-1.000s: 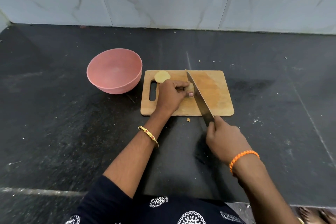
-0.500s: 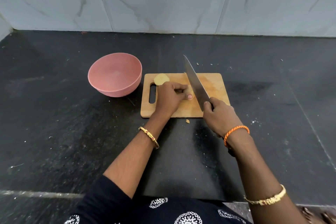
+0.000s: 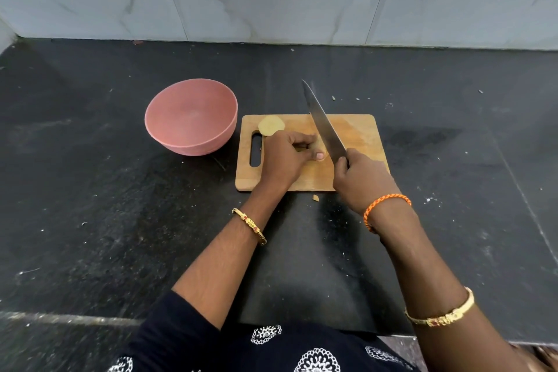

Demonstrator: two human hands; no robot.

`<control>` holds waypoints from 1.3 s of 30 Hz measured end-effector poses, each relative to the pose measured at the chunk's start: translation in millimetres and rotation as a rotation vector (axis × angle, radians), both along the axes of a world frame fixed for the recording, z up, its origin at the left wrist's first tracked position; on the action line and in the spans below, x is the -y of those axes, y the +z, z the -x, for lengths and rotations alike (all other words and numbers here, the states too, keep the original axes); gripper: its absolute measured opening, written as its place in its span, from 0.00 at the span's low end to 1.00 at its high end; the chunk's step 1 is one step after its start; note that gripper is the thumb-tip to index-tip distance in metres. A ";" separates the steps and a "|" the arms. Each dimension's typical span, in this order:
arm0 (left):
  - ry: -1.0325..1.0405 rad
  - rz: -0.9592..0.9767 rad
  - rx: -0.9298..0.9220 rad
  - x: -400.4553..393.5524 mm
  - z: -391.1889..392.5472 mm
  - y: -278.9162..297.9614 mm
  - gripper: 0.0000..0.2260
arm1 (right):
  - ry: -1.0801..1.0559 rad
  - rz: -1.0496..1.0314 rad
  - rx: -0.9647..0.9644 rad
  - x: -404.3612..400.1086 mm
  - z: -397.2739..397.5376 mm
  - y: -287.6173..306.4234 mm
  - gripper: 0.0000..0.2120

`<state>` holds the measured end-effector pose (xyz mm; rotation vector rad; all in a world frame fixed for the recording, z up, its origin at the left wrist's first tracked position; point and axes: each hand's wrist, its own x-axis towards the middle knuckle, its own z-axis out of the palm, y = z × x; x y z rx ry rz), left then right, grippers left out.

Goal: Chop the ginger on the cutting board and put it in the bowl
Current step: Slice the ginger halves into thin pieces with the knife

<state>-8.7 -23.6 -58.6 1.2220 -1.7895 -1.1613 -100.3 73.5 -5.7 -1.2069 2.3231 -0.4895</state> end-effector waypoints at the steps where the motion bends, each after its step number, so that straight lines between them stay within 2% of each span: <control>1: 0.000 -0.004 -0.005 -0.4 0.0 0.1 0.19 | 0.006 -0.001 -0.031 1.0 -2.8 -0.8 0.13; 10: 0.008 0.001 -0.030 -2.2 -0.1 1.0 0.18 | 0.038 -0.112 -0.036 -7.2 -10.3 1.4 0.06; 19: 0.021 0.042 -0.013 -4.2 -1.2 0.7 0.17 | 0.012 -0.186 0.070 -67.4 -2.1 8.5 0.12; 27: -0.023 0.010 0.045 -3.2 -6.4 3.6 0.18 | -0.010 0.005 0.116 -42.3 5.2 18.6 0.13; 39: -0.018 -0.004 0.066 -3.5 -6.4 4.6 0.18 | 0.023 0.016 0.027 -16.0 2.7 1.6 0.13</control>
